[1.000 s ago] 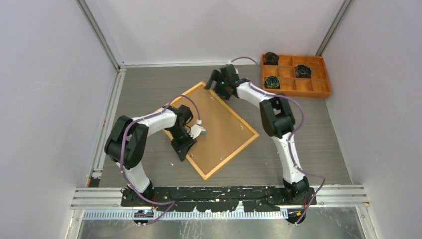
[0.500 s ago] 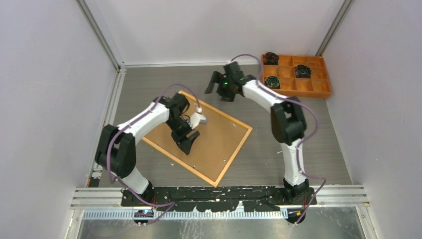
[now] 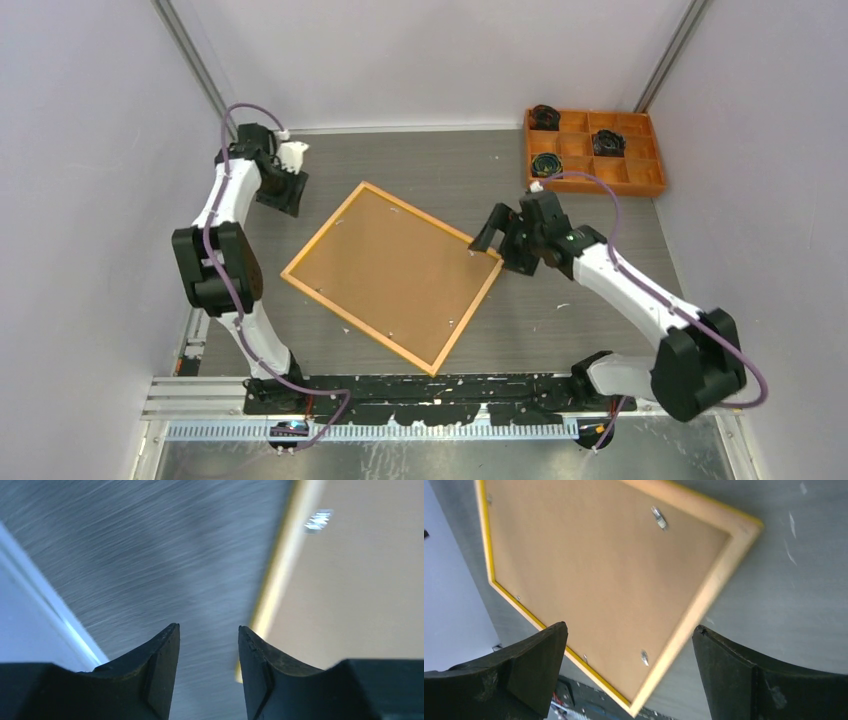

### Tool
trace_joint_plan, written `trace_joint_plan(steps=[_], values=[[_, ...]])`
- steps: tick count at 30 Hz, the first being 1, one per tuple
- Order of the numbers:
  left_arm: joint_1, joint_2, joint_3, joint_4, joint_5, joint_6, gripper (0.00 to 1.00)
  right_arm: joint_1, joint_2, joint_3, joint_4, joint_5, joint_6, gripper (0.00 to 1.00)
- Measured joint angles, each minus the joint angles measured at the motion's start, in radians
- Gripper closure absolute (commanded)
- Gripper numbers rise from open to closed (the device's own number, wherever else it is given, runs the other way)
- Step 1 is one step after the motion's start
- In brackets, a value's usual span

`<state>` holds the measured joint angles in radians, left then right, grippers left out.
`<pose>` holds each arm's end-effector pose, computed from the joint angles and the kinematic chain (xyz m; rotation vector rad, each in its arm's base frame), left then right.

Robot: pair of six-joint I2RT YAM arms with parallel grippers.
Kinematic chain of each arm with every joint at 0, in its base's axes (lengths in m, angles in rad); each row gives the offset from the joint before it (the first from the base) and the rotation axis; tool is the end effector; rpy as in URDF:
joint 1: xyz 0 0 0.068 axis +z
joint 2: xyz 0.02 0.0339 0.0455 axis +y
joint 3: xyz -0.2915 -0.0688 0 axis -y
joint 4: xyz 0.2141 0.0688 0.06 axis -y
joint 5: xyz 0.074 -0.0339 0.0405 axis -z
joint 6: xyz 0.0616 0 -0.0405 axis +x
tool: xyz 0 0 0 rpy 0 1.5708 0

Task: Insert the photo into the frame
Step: Adjust the photo frame at the center of the board.

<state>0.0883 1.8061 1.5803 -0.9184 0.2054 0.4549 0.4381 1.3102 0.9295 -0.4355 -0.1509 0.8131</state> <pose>0.3653 0.0197 0.2852 0.5463 2.6194 -0.1102 0.2300 0.1180 0.2730 0.3948 2.4852 0.7378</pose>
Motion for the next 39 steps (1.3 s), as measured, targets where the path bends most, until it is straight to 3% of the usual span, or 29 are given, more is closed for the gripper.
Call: trace_joint_plan(steps=[4, 8, 12, 17, 25, 32, 39], values=[[0.081, 0.109, 0.003, 0.074, -0.095, -0.015, 0.53, -0.004, -0.177, -0.151, -0.053, -0.016, 0.058, 0.0], [0.092, 0.16, -0.03, 0.1, -0.117, -0.024, 0.54, -0.004, -0.266, -0.245, -0.045, -0.051, 0.113, 0.0], [0.081, 0.174, -0.063, 0.095, -0.084, -0.024, 0.56, -0.004, -0.211, -0.301, 0.002, -0.086, 0.153, 0.0], [0.076, 0.18, -0.084, 0.056, -0.006, -0.008, 0.59, -0.013, 0.002, -0.296, 0.137, -0.13, 0.171, 0.0], [0.051, 0.13, -0.221, 0.058, 0.011, 0.077, 0.58, -0.071, 0.292, -0.103, 0.218, -0.143, 0.163, 0.0], [-0.082, 0.027, -0.364, -0.008, -0.034, 0.128, 0.58, -0.171, 0.517, 0.191, 0.187, -0.033, 0.097, 0.0], [-0.127, 0.014, -0.39, -0.106, 0.129, 0.143, 0.55, -0.179, 0.581, 0.334, 0.136, 0.073, 0.039, 0.0]])
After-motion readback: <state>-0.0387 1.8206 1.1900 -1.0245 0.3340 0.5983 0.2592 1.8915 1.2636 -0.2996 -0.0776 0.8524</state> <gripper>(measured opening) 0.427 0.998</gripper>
